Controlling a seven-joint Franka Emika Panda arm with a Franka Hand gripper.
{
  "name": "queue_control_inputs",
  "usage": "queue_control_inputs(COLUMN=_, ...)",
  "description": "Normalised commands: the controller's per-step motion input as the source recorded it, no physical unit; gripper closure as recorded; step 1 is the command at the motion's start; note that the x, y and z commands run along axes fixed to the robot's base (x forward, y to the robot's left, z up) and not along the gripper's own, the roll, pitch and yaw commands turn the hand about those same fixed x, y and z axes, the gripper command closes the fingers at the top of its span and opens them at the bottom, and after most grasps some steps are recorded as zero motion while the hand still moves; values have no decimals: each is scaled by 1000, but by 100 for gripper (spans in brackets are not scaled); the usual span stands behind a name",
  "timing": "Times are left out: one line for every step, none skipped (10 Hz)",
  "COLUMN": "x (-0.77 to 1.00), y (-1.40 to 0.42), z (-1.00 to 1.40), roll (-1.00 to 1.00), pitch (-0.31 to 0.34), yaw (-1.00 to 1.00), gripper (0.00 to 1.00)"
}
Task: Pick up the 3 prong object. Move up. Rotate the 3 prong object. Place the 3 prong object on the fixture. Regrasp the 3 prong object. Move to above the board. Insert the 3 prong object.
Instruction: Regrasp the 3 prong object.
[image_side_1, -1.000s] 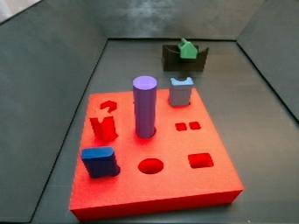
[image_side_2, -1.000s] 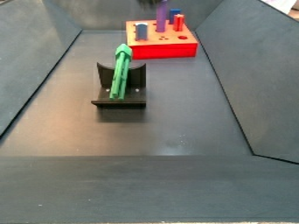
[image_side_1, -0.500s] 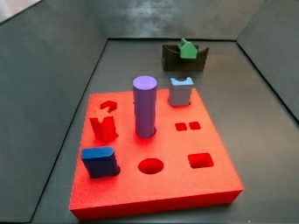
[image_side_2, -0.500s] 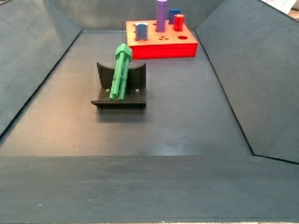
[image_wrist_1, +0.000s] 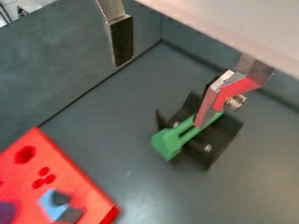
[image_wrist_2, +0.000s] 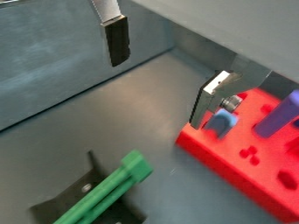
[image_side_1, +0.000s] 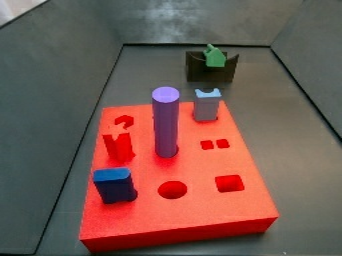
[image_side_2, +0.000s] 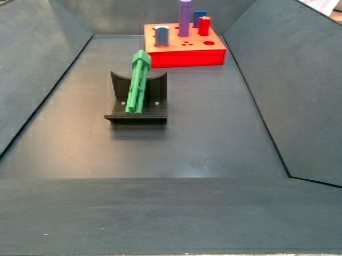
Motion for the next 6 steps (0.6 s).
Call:
queue_control_inputs(x=3, y=-17, z=9, roll=1000, pitch=45, yaw=30, gripper=0)
queue_control_inputs(x=7, y=-20, z=13, roll=1000, pitch=48, yaw=32, gripper=0)
queue_control_inputs(x=9, y=-17, z=12, roll=1000, pitch=54, yaw=34, gripper=0)
queue_control_inputs(x=21, y=-20, z=8, roll=1000, pitch=63, yaw=37, gripper=0)
queue_control_inputs(x=37, y=-20, z=2, roll=1000, pitch=70, yaw=41, gripper=0)
queue_control_inputs(x=56, y=-26, z=-1, roll=1000, pitch=83, yaw=46, gripper=0)
